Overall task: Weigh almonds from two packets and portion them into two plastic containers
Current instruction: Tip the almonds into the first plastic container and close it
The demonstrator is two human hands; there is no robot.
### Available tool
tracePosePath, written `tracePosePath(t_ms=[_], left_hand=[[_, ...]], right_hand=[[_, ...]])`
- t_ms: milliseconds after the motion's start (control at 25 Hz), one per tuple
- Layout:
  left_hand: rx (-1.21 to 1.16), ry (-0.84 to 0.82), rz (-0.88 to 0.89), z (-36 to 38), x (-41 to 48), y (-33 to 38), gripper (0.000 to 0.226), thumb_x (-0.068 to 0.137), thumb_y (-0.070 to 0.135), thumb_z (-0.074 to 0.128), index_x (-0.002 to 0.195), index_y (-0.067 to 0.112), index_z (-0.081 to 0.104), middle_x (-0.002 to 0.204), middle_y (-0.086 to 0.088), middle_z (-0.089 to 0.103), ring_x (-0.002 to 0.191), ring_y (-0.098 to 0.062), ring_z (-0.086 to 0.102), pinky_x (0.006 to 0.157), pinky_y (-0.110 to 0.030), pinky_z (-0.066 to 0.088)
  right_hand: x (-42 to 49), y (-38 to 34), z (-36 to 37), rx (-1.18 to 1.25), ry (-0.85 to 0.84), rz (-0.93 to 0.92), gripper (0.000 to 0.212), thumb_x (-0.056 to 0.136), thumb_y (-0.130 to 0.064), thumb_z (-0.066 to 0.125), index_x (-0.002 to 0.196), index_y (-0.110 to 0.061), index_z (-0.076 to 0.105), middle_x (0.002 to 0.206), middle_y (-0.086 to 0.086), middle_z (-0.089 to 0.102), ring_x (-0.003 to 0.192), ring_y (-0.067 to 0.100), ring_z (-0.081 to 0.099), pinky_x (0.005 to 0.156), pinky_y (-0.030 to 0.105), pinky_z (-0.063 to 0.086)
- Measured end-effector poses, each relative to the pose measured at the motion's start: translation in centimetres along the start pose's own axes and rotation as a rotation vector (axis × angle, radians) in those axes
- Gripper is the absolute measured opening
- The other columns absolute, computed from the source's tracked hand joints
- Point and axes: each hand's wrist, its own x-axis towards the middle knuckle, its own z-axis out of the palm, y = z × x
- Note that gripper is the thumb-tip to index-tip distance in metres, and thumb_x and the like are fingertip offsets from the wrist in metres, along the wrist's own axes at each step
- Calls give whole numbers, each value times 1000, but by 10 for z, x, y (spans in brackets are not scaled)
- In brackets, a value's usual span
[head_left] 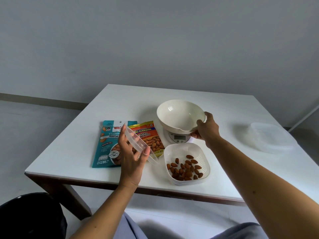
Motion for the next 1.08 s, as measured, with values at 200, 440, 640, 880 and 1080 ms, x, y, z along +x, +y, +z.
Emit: tracePosePath(t_ms=[200,440,640,880,1080], left_hand=[[6,-111,23,-3,2,-1,115,63,80,59,150,25,9,140,32,24,129,15,35,93,-10,45],[554,-608,278,23,1,34,110,61,81,59,151,34,19,144,6,30,134,-10,32,109,-27,36],[976,-885,236,44,1,31,112,57,86,55,150,43,10,148,12,13,142,-16,15,117,-44,24],[1094,-987,223,58,8,38,112,58,85,56,150,42,8,154,11,6,146,-20,5,118,-49,19],[1102,-979,255,67,7,39,112,56,87,53,149,43,11,155,11,8,146,-21,5,117,-52,20]], right_hand=[[-14,15,-2,-64,-5,24,57,95,-50,40,138,-13,34,115,18,64,65,18,61,51,25,48],[-88,76,-51,-117,21,-191,45,99,-34,42,73,-4,63,68,8,66,58,15,55,53,23,41],[-95,90,-41,-64,-128,-202,38,97,-21,49,60,-12,48,41,-5,48,40,11,42,42,18,36],[-93,93,-50,-94,-146,-226,37,98,-22,46,64,-11,49,47,-1,52,39,7,43,44,18,37],[-96,93,-49,-97,-133,-243,38,98,-22,47,61,-11,48,46,-2,50,36,4,41,41,13,34]])
